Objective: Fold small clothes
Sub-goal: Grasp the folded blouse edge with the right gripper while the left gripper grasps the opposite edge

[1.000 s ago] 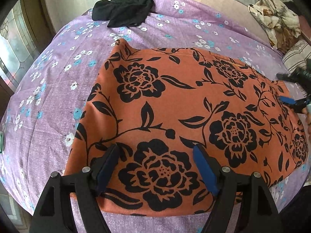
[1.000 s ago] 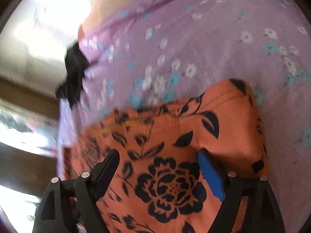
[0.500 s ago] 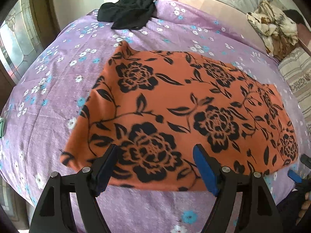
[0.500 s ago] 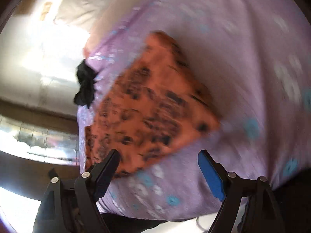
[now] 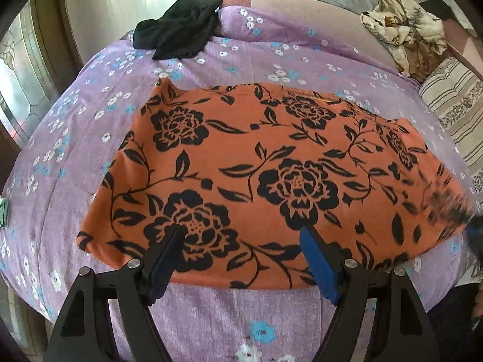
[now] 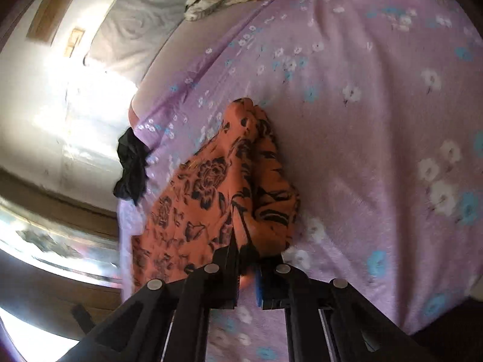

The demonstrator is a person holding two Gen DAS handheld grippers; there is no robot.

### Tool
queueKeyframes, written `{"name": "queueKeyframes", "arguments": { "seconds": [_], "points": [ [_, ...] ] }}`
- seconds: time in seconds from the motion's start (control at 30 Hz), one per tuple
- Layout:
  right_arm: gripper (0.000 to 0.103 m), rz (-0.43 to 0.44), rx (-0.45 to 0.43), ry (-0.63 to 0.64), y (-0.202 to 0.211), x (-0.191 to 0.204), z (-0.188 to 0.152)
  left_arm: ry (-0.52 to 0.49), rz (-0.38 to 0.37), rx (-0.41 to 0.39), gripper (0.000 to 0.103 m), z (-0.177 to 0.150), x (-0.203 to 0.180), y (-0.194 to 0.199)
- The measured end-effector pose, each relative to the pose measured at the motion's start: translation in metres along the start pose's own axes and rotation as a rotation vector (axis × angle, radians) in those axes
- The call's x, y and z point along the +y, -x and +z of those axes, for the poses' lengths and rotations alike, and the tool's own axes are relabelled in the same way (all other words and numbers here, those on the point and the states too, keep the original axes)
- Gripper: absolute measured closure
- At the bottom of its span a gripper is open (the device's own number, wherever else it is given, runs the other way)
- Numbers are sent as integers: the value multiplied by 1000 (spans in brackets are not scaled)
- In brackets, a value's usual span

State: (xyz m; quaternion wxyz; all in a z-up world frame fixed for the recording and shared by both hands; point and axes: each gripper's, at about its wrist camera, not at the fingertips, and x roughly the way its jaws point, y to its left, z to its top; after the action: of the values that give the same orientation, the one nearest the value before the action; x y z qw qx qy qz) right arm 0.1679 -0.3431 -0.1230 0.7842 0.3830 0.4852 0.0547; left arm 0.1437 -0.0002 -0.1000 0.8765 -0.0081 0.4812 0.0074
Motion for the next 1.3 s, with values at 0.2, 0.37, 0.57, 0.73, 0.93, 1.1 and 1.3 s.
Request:
{"name": "queueKeyframes", "arguments": {
  "seconds": [0.2, 0.37, 0.57, 0.73, 0.93, 1.1, 1.3],
  "points": [
    [36, 28, -38, -53, 19, -20, 5, -15, 0, 23, 24, 8, -6, -15],
    [30, 113, -67, 67, 25, 2, 69, -28, 18, 50, 23, 10, -8, -35],
    [31, 5, 124, 208, -70, 24, 152, -40, 32, 38, 19, 11, -12, -38],
    [83, -36, 184, 286, -103, 35, 162, -45, 17, 24, 18, 8, -10, -37],
    [86, -90, 154, 208, -102, 15, 155, -93, 9, 16, 16, 2, -11, -36],
    [31, -159, 15, 231, -52, 33, 148, -91, -4, 23, 15, 3, -10, -36],
    [31, 99, -10, 279, 6, 75, 90, -48, -42, 36, 15, 8, 0, -27]
  ]
}}
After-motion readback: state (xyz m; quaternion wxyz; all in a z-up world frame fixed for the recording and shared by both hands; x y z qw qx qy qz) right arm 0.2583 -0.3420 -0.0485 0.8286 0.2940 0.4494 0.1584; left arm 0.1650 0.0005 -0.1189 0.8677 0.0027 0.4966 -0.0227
